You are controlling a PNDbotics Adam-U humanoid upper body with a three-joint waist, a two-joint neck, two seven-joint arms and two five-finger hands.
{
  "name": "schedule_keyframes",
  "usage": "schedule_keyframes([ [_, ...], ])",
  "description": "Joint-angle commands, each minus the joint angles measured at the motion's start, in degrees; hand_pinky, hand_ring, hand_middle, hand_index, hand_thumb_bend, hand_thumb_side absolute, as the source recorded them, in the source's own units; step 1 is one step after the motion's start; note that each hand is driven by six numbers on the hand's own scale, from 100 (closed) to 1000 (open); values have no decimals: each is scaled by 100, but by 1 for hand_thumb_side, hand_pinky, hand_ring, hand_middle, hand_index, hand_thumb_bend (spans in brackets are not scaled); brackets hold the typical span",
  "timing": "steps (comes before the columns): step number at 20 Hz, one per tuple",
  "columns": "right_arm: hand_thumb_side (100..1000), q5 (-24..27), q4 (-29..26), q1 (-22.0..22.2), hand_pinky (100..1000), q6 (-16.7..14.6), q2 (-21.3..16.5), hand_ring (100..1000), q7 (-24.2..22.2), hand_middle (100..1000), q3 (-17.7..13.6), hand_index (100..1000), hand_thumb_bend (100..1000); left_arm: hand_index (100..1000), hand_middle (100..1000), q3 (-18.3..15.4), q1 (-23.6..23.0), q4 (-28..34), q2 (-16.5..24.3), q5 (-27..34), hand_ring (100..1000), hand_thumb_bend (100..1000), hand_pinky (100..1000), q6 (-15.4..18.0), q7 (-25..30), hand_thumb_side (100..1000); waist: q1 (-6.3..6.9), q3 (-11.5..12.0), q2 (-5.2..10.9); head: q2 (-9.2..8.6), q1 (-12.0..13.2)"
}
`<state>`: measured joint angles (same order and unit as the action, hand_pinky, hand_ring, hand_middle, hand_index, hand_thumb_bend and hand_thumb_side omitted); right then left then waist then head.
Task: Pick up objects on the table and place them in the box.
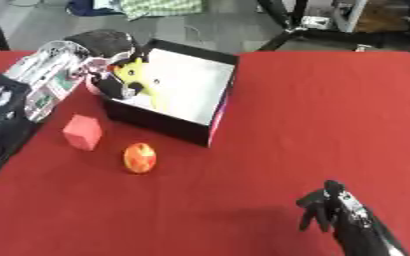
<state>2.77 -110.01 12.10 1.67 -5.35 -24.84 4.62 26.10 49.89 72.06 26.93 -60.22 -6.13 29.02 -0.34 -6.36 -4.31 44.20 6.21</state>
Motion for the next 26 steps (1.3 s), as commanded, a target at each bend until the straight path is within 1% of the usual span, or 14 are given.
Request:
schedule_keyframes([
  [1,1000,17,-75,-33,865,-4,-53,412,-13,194,7,559,100,917,746,-123,70,-169,-29,-182,714,231,791,-134,-410,659,-73,-9,140,-9,-20],
  [2,1000,20,-78,-35,865,-7,-52,413,-12,195,6,559,100,929,802,-126,57,-192,-38,-172,777,194,870,-160,-508,805,-73,-8,140,-9,-22],
  [3,1000,24,-80,-37,865,-10,-52,413,-10,195,5,559,100,931,816,-127,39,-182,-36,-137,790,191,882,-184,-601,834,-73,-8,140,-9,-25],
  [4,1000,28,-81,-39,866,-12,-53,413,-8,195,4,559,100,934,838,-123,20,-153,-24,-86,808,181,886,-206,-677,896,-72,-7,141,-9,-26],
  [6,1000,40,-86,-45,866,-20,-55,413,1,195,-2,559,100,933,847,-125,-26,19,44,99,815,149,884,-251,-790,950,-69,-2,147,-9,-29],
  [7,1000,50,-92,-47,866,-28,-55,413,10,195,-9,559,100,931,851,-124,-52,169,108,205,820,113,884,-274,-834,959,-66,2,149,-9,-29],
  [10,1000,77,-108,-53,866,-48,-61,414,40,196,-28,559,100,927,867,-110,-172,792,390,503,831,100,882,-352,-840,910,-54,12,151,-9,-38],
  [12,1000,104,-138,-58,866,-79,-60,415,65,196,-45,560,100,916,865,-111,-283,1295,619,666,830,100,879,-393,-675,815,-48,17,150,-9,-46],
  [14,1000,155,-189,-62,866,-129,-59,416,107,196,-80,560,100,911,858,-156,-424,1821,853,867,826,100,875,-406,-427,777,-43,23,147,-9,-51],
  [17,1000,241,-274,-71,866,-215,-58,416,169,197,-138,560,100,903,840,-290,-677,2513,1162,1111,810,100,863,-471,-66,763,-39,32,139,-9,-66],
  [21,1000,366,-363,-82,866,-335,-72,417,173,197,-178,561,100,897,818,-516,-1097,3197,1496,1363,783,100,849,-540,263,748,-37,40,134,-9,-118],
  [23,1000,373,-352,-81,866,-337,-76,417,174,197,-194,560,100,900,820,-657,-1344,3502,1683,1500,783,100,851,-532,405,755,-32,48,127,-9,-129],
  [24,1000,364,-344,-84,867,-327,-73,417,180,197,-197,561,100,903,823,-737,-1470,3649,1789,1581,785,100,852,-521,486,738,-28,48,121,-9,-129],
  [26,1000,347,-339,-95,867,-323,-71,417,191,198,-205,561,100,907,828,-914,-1739,3967,2039,1740,788,100,854,-461,706,762,-23,49,114,-9,-162],
])
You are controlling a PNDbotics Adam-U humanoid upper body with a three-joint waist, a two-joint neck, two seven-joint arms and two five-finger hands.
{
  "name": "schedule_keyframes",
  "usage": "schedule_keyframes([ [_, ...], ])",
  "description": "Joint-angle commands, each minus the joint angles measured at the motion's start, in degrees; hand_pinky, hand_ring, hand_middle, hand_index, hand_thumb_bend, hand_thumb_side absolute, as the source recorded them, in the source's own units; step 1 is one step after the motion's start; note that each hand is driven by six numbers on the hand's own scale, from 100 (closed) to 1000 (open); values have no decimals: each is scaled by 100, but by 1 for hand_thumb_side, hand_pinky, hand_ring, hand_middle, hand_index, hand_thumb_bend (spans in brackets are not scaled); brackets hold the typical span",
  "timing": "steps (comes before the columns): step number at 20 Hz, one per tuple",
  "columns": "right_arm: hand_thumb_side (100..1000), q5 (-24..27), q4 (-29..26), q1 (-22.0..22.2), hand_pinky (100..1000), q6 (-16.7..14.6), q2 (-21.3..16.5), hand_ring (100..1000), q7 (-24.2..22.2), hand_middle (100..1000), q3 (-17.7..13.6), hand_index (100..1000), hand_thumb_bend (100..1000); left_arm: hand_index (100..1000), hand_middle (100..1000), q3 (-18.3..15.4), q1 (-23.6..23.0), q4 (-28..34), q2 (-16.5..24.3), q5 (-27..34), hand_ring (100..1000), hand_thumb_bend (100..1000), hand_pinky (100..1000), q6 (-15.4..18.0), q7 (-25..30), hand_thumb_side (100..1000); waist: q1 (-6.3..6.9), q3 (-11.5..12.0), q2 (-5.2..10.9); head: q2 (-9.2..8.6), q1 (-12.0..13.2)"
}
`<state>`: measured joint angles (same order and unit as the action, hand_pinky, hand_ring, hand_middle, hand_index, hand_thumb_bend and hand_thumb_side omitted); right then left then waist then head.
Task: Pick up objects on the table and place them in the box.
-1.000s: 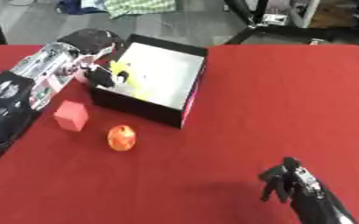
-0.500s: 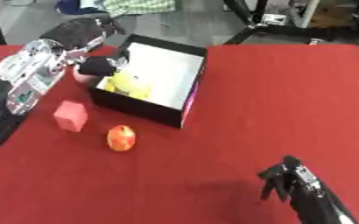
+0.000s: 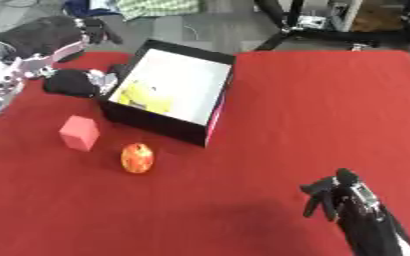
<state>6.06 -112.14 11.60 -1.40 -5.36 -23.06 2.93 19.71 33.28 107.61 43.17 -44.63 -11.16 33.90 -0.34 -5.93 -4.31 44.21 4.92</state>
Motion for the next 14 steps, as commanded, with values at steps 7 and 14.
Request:
schedule_keyframes([
  [7,1000,-13,-103,-46,867,-23,-77,418,38,198,-54,561,100,919,829,-662,-936,697,1094,450,796,246,862,658,882,832,-7,51,127,-9,-84],
  [14,1000,-22,-80,-37,867,-14,-92,418,31,198,-45,561,100,944,853,-513,-1394,469,1093,384,813,307,866,437,1624,886,-4,47,138,-9,-87],
])
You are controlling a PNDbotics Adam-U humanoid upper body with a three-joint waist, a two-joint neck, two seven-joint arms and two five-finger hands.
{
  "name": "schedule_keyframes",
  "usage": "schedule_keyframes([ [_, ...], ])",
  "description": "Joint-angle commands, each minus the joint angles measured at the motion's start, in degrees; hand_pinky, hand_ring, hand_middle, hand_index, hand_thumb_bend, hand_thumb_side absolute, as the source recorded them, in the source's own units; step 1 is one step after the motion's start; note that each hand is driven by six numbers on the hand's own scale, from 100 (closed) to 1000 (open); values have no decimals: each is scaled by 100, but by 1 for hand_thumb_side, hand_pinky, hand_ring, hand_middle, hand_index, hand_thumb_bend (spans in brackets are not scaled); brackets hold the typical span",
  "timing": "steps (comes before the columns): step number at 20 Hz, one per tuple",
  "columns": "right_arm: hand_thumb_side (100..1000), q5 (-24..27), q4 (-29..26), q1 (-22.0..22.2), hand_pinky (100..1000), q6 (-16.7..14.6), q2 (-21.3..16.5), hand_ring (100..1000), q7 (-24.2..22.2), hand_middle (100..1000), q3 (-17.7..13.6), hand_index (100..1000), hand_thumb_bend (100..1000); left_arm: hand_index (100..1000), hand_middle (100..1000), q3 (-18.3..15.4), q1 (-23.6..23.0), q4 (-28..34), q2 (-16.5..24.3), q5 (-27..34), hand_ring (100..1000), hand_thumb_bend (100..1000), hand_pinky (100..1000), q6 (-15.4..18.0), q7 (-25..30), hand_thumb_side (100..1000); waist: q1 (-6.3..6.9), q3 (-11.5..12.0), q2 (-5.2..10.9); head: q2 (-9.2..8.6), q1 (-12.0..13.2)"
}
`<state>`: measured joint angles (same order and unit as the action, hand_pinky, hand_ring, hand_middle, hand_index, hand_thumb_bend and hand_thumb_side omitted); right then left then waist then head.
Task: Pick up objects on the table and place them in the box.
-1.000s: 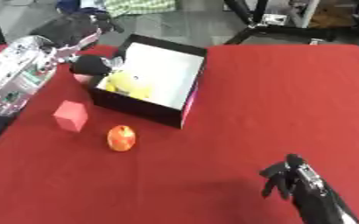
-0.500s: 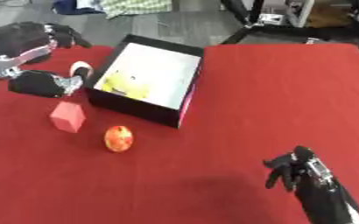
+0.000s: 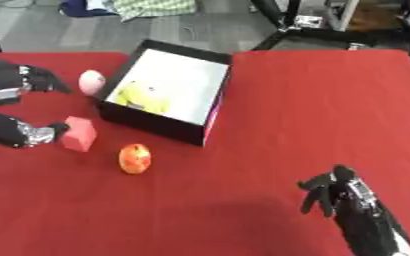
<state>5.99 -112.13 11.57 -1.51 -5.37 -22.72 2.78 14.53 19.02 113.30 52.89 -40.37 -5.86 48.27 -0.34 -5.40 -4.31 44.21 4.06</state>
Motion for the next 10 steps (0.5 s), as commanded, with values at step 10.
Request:
schedule_keyframes([
  [10,1000,-44,-67,-18,868,41,-87,417,-11,198,-5,561,100,947,850,335,473,-1968,-522,-720,802,283,852,-248,-736,754,-11,-19,137,-9,6],
])
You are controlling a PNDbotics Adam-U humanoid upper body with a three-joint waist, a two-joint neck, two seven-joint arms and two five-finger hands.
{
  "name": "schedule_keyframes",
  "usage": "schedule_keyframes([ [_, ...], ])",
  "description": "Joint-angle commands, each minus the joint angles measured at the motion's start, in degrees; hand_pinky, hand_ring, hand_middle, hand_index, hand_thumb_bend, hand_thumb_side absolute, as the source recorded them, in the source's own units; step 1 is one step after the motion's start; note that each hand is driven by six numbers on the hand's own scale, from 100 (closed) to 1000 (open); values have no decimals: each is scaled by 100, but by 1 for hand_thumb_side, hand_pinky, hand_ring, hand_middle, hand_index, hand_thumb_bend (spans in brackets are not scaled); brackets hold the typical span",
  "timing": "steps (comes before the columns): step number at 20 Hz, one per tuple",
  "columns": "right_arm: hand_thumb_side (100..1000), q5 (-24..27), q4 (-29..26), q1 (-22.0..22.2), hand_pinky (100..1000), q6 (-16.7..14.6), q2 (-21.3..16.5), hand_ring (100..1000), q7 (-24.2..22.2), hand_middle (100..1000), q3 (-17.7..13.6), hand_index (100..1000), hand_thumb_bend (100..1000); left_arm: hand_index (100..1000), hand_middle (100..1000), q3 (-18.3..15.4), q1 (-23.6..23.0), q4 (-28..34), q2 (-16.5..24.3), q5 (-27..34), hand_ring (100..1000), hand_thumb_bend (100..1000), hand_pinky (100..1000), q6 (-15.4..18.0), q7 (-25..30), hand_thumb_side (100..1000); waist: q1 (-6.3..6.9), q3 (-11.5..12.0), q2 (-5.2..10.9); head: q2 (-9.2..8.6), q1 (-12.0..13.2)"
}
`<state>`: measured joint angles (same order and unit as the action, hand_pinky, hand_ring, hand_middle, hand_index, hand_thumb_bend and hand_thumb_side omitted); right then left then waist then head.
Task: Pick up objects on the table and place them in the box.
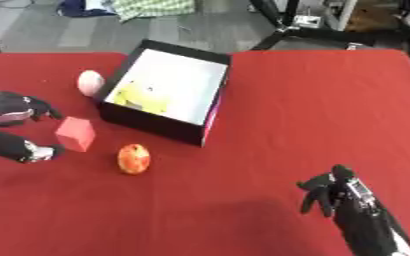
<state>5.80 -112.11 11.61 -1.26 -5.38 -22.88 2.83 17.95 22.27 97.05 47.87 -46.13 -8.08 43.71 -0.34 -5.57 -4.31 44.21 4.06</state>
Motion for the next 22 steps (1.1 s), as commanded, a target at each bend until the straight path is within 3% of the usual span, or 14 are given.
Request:
schedule_keyframes([
  [1,1000,-28,-68,-21,868,20,-86,417,4,198,-6,561,100,946,849,15,192,-495,-79,-179,801,278,852,-28,-405,747,-12,-2,138,-9,4],
  [5,1000,-35,-65,-16,868,26,-83,417,0,198,-1,561,100,945,847,71,348,-965,-287,-248,799,264,850,8,-804,738,-15,-8,139,-9,5],
  [8,1000,-41,-61,-17,868,37,-80,417,0,198,4,561,100,948,854,126,423,-1166,-370,-184,807,268,855,103,-871,781,-14,-15,138,-9,6],
  [13,1000,-43,-59,-25,868,44,-77,417,1,198,7,561,100,948,859,170,481,-1230,-402,-14,814,286,861,304,-458,848,-10,-26,138,-9,-1],
  [22,1000,-50,-57,-14,868,48,-81,417,4,199,12,562,100,950,851,95,526,-988,-322,57,813,296,864,386,-7,848,-9,-16,146,-9,-6],
])
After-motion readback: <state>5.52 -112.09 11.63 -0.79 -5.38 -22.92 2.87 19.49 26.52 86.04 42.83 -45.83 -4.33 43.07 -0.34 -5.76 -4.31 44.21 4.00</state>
